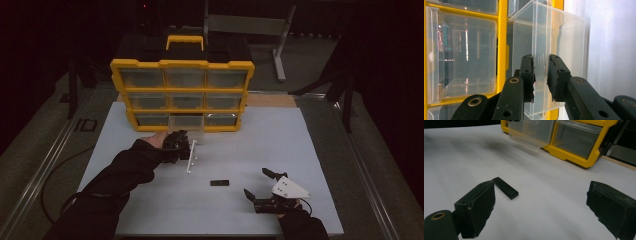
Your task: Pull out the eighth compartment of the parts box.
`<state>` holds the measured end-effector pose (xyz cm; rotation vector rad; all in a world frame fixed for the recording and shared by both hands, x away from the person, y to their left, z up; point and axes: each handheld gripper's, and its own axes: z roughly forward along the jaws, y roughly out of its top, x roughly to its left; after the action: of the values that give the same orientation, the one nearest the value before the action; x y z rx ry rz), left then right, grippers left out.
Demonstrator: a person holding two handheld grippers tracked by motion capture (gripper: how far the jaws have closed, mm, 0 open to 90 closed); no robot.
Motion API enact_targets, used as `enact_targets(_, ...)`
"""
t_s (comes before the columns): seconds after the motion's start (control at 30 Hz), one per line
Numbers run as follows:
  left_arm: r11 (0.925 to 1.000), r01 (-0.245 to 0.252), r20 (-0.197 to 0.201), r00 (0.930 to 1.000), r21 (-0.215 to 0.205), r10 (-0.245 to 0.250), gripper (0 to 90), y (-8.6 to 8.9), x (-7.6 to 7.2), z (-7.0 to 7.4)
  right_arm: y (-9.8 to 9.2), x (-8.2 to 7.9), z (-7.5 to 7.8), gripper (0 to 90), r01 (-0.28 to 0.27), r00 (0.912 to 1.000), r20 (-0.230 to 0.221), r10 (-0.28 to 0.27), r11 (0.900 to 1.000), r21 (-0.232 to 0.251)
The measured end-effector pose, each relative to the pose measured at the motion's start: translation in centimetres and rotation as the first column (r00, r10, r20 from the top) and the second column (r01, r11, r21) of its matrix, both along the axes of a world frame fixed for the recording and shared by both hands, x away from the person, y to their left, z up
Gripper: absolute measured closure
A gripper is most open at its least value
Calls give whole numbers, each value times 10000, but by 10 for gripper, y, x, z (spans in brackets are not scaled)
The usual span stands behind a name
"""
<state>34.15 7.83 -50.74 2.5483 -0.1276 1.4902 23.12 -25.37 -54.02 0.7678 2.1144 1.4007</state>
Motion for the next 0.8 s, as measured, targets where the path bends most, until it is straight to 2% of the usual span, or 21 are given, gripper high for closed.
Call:
enact_targets(0.47,9998,148,21,9999,-138,-147,762,2,-4,-1,0,0,0,85,-9,10000,-25,9,10000,0)
enact_targets(0.8,9997,192,-167,9997,-181,-195,758,3,-2,0,0,0,0,85,-10,10000,-18,10,10000,-39)
